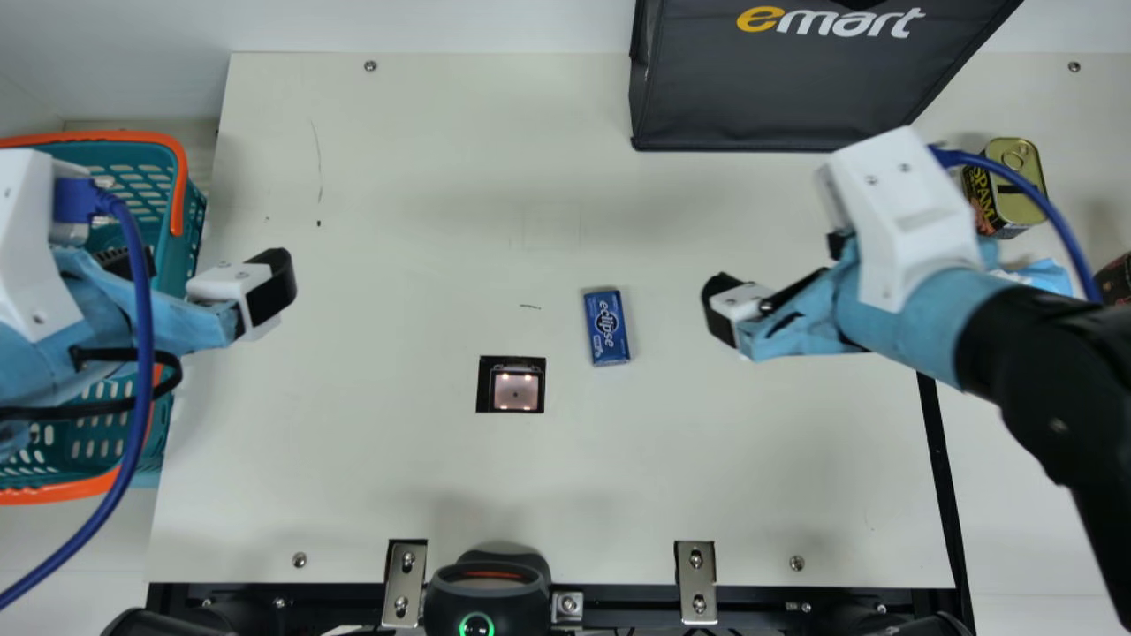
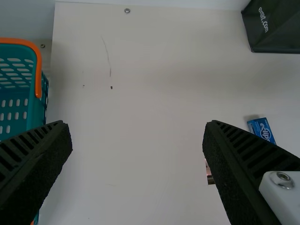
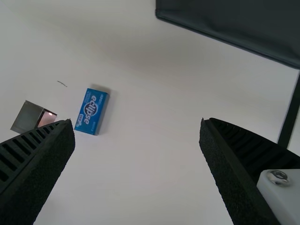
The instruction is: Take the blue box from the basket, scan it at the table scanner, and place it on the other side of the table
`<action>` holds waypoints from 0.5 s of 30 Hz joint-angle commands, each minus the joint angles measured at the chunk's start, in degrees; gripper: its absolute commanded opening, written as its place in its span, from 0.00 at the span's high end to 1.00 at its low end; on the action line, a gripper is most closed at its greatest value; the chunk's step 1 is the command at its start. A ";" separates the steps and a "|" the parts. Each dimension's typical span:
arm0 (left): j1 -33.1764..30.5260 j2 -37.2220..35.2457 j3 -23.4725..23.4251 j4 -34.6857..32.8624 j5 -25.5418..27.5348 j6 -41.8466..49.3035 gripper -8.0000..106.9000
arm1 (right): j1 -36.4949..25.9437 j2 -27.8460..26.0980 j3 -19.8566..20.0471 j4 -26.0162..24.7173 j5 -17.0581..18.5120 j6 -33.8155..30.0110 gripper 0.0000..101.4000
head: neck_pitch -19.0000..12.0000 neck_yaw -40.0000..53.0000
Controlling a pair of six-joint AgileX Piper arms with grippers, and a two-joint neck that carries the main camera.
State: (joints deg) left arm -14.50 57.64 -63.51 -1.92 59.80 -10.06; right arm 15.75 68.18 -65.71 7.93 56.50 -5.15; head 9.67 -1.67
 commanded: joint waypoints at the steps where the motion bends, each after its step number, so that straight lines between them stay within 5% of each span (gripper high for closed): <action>1: 0.00 0.00 0.00 0.00 0.00 0.00 0.15 | 2.39 2.57 -0.01 -0.70 -0.68 1.44 0.06 | -1.75 0.09; 15: 0.00 0.00 0.00 0.00 0.00 0.00 0.15 | 12.24 14.08 -1.30 -4.12 -4.57 13.83 0.06 | -1.75 0.09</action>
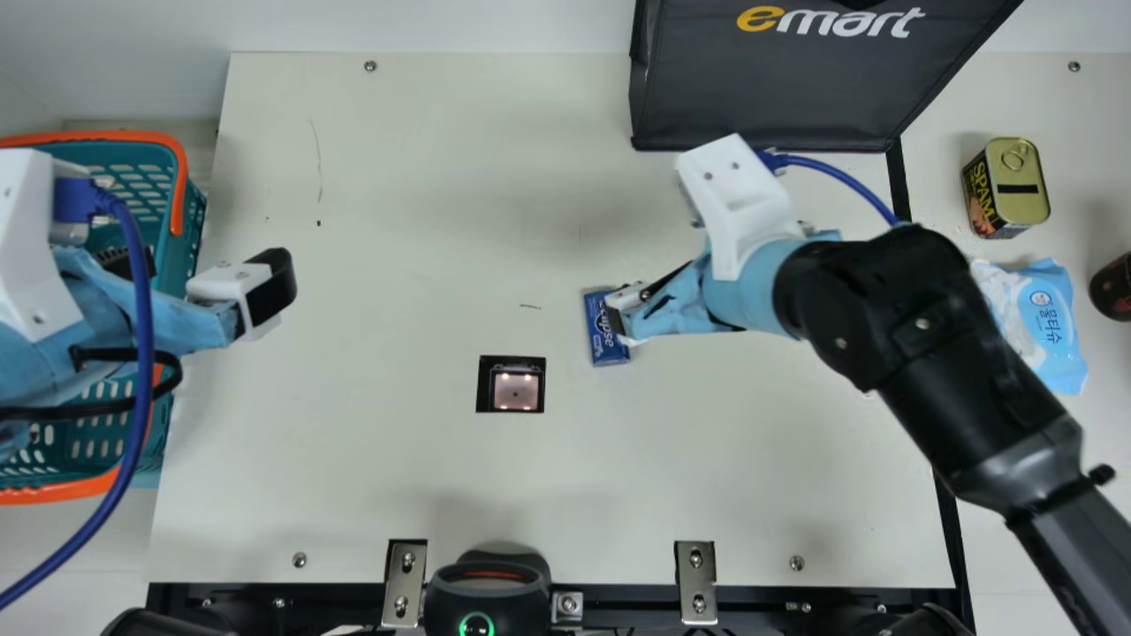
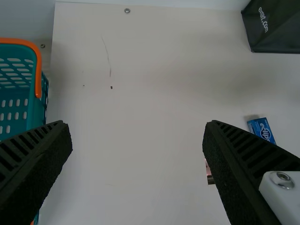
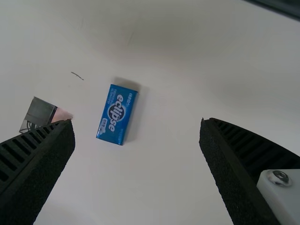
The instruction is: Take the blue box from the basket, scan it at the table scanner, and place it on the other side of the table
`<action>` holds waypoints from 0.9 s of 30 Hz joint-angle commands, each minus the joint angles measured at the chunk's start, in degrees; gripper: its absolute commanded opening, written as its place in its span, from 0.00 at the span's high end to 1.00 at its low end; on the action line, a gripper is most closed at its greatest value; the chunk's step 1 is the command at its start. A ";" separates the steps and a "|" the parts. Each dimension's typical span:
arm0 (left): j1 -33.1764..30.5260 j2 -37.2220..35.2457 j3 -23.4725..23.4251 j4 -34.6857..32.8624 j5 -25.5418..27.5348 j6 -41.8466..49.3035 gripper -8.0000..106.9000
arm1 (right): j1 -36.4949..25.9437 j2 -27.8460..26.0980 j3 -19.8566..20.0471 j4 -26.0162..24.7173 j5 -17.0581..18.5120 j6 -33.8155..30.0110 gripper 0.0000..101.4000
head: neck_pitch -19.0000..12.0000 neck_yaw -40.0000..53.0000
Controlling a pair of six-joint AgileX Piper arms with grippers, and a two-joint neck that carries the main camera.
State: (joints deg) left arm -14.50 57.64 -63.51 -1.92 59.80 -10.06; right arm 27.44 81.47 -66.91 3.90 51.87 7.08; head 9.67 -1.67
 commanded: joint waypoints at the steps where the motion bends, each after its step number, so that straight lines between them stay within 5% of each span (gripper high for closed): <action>1: 0.00 0.00 0.00 0.00 0.00 0.00 0.15 | 1.04 1.38 -0.20 -0.15 -0.09 2.50 0.06 | -1.75 0.09; 27: 0.00 0.00 0.00 0.00 0.00 0.00 0.15 | 9.75 15.81 -0.71 -7.08 -5.96 25.37 0.06 | -1.75 0.09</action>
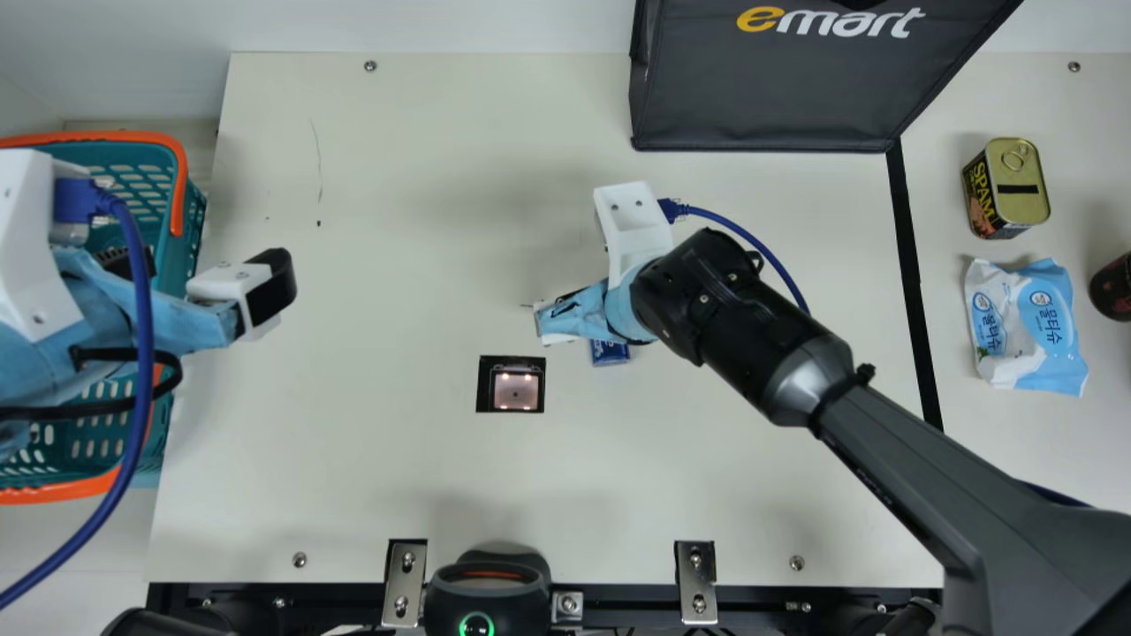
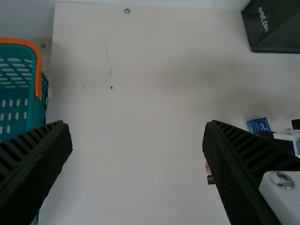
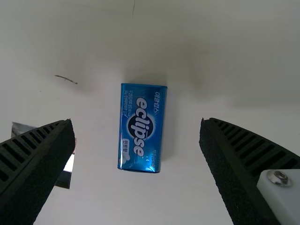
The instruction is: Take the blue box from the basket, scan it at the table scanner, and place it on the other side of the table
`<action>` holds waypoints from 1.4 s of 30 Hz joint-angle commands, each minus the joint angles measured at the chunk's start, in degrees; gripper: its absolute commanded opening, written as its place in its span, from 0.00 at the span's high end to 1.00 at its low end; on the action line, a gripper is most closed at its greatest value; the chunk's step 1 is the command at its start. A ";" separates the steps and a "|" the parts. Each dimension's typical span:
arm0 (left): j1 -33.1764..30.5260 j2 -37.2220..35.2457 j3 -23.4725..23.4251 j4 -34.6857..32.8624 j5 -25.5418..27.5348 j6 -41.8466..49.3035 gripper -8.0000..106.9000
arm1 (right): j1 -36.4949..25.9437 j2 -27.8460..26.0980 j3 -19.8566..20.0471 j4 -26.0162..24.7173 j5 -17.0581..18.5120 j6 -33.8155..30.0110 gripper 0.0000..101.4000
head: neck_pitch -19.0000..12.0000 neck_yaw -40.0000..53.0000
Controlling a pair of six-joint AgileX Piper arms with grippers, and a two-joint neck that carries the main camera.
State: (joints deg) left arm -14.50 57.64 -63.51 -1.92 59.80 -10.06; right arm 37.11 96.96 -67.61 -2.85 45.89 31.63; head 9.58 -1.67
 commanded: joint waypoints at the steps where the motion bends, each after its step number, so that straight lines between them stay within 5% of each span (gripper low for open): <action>1: 0.00 0.00 0.00 0.00 0.00 0.00 0.15 | 0.22 0.72 -0.04 -0.64 -0.08 1.31 0.06 | -1.66 0.09; 33: 0.00 0.00 0.00 0.00 0.00 0.00 0.15 | 2.15 8.90 -1.08 -5.23 0.04 10.89 0.06 | -1.66 0.09; 42: 0.00 0.00 0.00 0.00 0.00 0.00 0.15 | 2.52 9.08 -1.98 -4.84 1.01 12.05 0.66 | -1.66 0.09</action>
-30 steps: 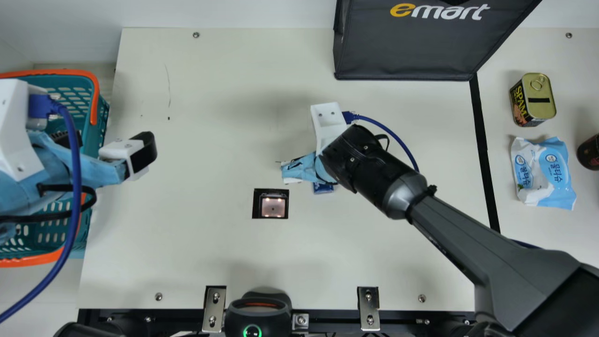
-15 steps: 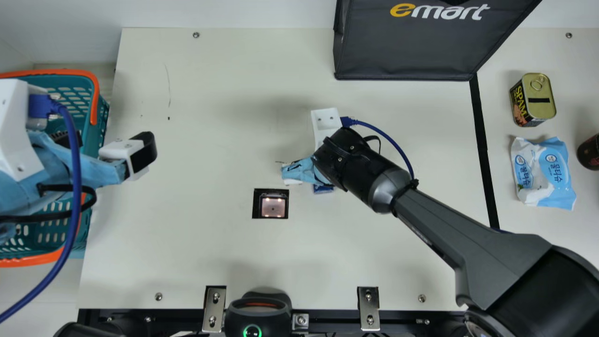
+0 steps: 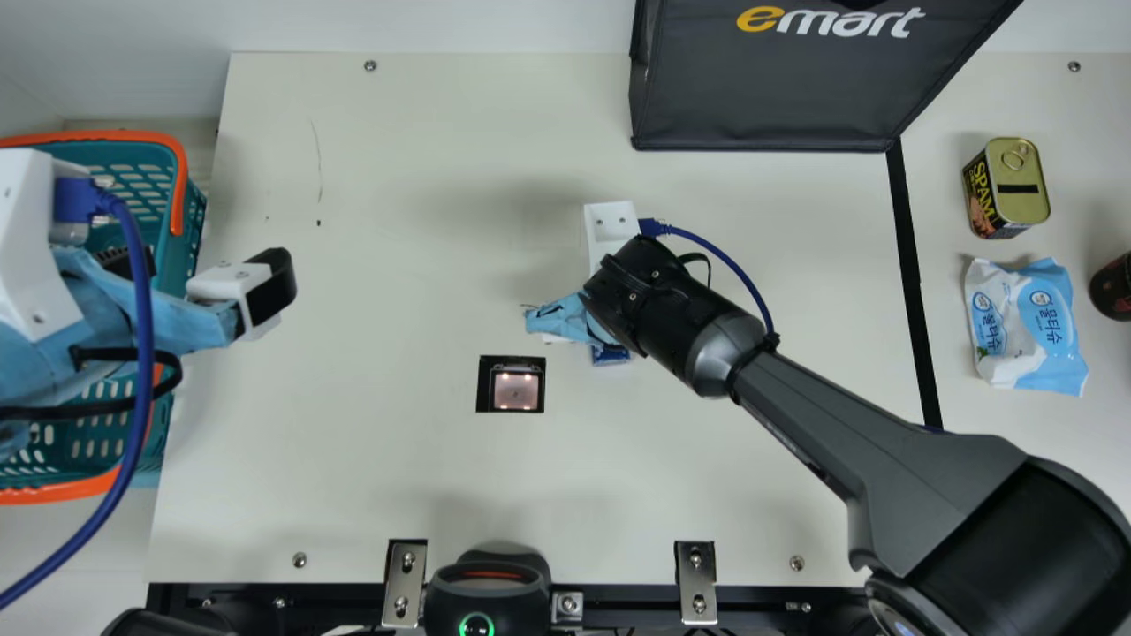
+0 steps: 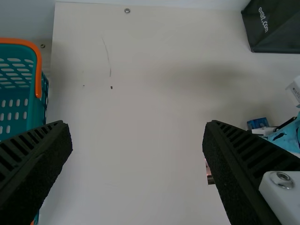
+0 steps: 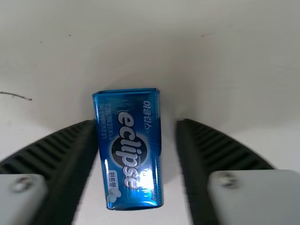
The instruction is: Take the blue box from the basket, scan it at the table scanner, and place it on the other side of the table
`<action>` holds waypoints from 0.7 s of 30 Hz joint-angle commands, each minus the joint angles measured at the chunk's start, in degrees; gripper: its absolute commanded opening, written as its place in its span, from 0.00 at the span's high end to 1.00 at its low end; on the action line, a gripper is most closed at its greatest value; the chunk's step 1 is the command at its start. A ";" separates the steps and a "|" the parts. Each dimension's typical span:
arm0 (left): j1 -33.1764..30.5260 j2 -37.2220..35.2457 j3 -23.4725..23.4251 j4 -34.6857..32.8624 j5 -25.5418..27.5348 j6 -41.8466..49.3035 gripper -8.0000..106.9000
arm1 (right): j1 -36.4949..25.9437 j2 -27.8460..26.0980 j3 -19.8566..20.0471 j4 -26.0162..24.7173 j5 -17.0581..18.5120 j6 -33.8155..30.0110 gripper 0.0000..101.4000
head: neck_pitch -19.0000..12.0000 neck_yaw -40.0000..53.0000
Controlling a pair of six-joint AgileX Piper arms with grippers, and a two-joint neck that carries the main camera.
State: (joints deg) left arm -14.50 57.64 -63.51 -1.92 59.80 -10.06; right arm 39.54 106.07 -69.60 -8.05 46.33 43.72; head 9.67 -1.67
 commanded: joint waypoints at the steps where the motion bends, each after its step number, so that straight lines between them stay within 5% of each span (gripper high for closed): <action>1: 0.00 0.00 0.00 0.00 0.00 0.00 0.15 | 0.18 -0.05 -0.12 0.27 0.77 0.15 0.72 | -1.75 0.09; 6: 0.00 0.00 0.00 0.00 0.00 0.00 0.15 | 0.61 -0.20 -0.62 -0.23 1.71 0.97 1.00 | -1.75 0.09; 21: 0.00 0.00 0.00 0.00 0.00 0.00 0.15 | 1.16 -3.84 -3.61 -1.85 6.03 1.55 1.00 | -1.75 0.09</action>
State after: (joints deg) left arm -14.50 57.64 -63.51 -1.92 59.80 -10.06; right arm 40.72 102.51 -72.98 -9.89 52.06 45.52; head 9.58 -1.67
